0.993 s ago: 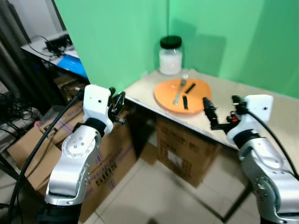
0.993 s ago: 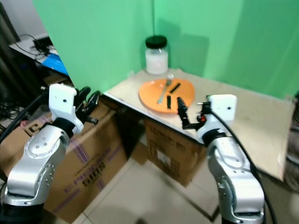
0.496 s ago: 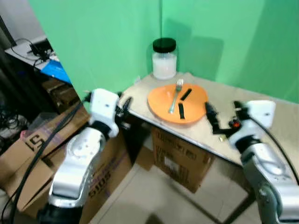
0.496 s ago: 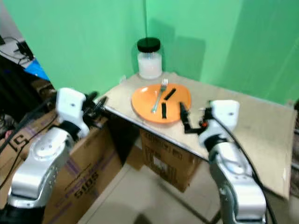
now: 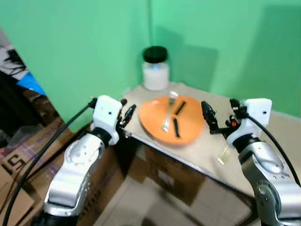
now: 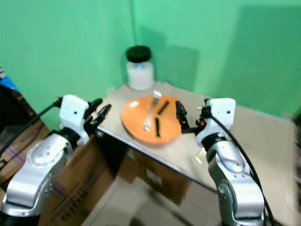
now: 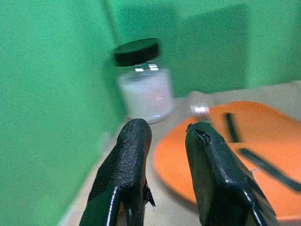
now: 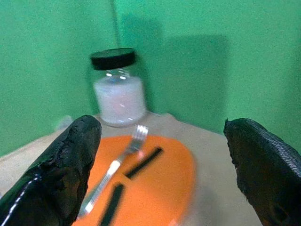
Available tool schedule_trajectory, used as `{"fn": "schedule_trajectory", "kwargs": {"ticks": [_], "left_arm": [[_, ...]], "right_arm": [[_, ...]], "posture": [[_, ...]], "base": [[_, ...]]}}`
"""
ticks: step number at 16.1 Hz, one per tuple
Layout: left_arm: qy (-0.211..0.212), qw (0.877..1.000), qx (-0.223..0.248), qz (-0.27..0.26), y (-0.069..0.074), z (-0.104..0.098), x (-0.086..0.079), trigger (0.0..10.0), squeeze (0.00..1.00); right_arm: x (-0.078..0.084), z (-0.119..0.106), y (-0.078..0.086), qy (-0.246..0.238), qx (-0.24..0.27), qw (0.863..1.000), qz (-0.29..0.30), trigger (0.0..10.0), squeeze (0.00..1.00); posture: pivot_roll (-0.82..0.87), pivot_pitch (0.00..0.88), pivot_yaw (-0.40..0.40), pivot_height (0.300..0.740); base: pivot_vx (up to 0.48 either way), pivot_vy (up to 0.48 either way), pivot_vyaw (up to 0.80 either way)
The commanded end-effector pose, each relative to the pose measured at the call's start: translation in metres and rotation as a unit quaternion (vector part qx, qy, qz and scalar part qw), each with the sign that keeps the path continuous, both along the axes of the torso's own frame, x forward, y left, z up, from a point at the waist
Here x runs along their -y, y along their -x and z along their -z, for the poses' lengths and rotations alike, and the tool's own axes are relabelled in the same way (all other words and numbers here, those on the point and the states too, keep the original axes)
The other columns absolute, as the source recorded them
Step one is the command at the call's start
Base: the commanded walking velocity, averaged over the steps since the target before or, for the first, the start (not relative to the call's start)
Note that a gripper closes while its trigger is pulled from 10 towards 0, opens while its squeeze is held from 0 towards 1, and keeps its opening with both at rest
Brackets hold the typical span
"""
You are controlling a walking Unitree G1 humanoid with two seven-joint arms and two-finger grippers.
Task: Setting the table
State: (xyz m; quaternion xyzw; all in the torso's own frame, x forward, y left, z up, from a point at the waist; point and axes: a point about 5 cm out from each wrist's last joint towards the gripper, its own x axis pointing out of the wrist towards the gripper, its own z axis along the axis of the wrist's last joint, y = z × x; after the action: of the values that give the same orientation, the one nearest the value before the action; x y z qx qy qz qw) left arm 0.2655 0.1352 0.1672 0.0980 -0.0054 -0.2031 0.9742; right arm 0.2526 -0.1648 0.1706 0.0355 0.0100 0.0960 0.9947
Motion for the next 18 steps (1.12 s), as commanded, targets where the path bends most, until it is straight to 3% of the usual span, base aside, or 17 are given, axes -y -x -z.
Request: {"fn": "schedule_trajectory", "kwargs": {"ticks": [1,3,6,7,8,10,13,16,18], "left_arm": [[-0.01,1.0,-0.006,-0.011,0.001,0.002,-0.008,10.0,0.0],[-0.013,1.0,-0.008,-0.009,0.0,0.003,-0.008,10.0,0.0],[-0.002,1.0,-0.018,0.015,-0.002,0.005,-0.001,10.0,0.0],[0.001,0.999,-0.023,0.027,-0.002,0.007,0.002,10.0,0.04],[0.017,0.998,-0.036,0.043,-0.002,0.008,0.005,10.0,1.0],[0.046,0.994,-0.058,0.081,-0.002,0.011,0.015,10.0,1.0],[0.033,0.993,-0.08,0.086,-0.004,0.02,0.022,10.0,1.0],[-0.03,0.988,-0.149,-0.027,-0.011,0.044,-0.005,10.0,1.0],[-0.04,0.985,-0.159,-0.054,-0.018,0.046,-0.014,10.0,1.0]], "right_arm": [[-0.01,0.001,-0.002,-0.009,-0.005,1.0,-0.022,10.0,0.0],[-0.009,0.001,-0.003,-0.009,-0.004,1.0,-0.023,10.0,0.0],[-0.007,0.001,0.0,-0.004,-0.004,1.0,-0.026,10.0,0.0],[-0.006,0.001,0.002,-0.005,-0.004,1.0,-0.022,10.0,0.0],[-0.004,0.002,0.003,-0.006,-0.006,1.0,-0.017,10.0,0.0],[0.0,0.003,0.007,-0.006,-0.013,1.0,-0.009,10.0,0.0],[0.001,0.002,0.01,0.001,-0.014,1.0,-0.01,10.0,0.0],[-0.003,0.004,0.014,0.025,-0.033,0.997,-0.068,10.0,0.0],[-0.005,0.005,0.014,0.035,-0.039,0.995,-0.087,10.0,0.0]], "posture": [[0.09,0.0,0.064,0.74],[0.09,0.0,0.066,0.74],[0.08,0.0,0.074,0.74],[0.07,0.0,0.076,0.74],[0.07,0.0,0.079,0.74],[0.06,0.0,0.081,0.74],[0.03,0.0,0.084,0.74],[0.04,0.0,0.072,0.74],[0.04,0.0,0.068,0.74]], "base": [[0.337,0.0,0.0],[0.337,0.0,0.0],[0.337,0.0,-0.8],[0.334,0.0,-0.8],[0.341,0.0,-0.8],[0.418,0.0,-0.54],[0.34,0.0,-0.17],[0.0,0.0,0.0],[0.0,0.0,0.0]]}}
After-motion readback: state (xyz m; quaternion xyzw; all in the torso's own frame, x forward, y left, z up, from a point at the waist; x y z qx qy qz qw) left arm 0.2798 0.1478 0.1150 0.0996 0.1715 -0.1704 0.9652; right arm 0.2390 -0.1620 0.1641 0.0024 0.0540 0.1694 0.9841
